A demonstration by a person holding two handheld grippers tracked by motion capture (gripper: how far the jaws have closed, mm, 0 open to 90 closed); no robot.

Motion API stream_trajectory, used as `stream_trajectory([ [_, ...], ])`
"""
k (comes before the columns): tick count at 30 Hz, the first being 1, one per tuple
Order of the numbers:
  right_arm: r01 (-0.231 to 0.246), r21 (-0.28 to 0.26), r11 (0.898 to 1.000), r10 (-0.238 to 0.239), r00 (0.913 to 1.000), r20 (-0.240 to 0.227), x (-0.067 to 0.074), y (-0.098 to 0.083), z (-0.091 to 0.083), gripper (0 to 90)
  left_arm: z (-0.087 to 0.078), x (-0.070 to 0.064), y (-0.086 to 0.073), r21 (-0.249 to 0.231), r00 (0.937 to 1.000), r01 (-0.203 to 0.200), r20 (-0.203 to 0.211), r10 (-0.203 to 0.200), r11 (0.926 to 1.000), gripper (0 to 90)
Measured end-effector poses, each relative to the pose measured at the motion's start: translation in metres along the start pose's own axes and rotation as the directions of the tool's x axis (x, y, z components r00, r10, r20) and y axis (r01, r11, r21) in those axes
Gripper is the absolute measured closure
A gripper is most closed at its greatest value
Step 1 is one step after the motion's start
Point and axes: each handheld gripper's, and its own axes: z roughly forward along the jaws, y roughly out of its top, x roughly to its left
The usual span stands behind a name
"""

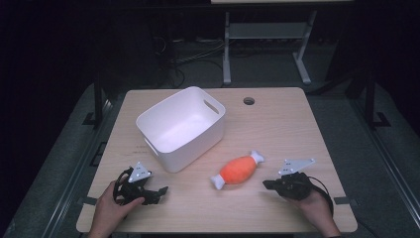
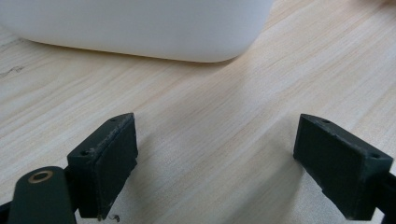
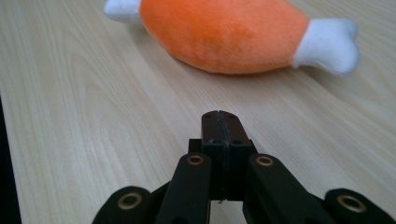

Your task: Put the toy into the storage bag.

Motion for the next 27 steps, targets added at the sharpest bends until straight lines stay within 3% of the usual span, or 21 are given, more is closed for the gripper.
stream_trajectory([
  [12, 0.061, -0.014, 0.998, -0.062, 0.9966, -0.054, 0.012, 0.018, 0.012, 89.6, 0.000, 0.000, 0.000, 0.000, 1.0000, 0.000, 0.000, 0.000, 1.0000, 12.8],
  [27, 0.117, -0.021, 0.993, -0.119, 0.9854, -0.122, 0.028, 0.043, 0.030, 89.6, 0.000, 0.000, 0.000, 0.000, 1.0000, 0.000, 0.000, 0.000, 1.0000, 12.7],
])
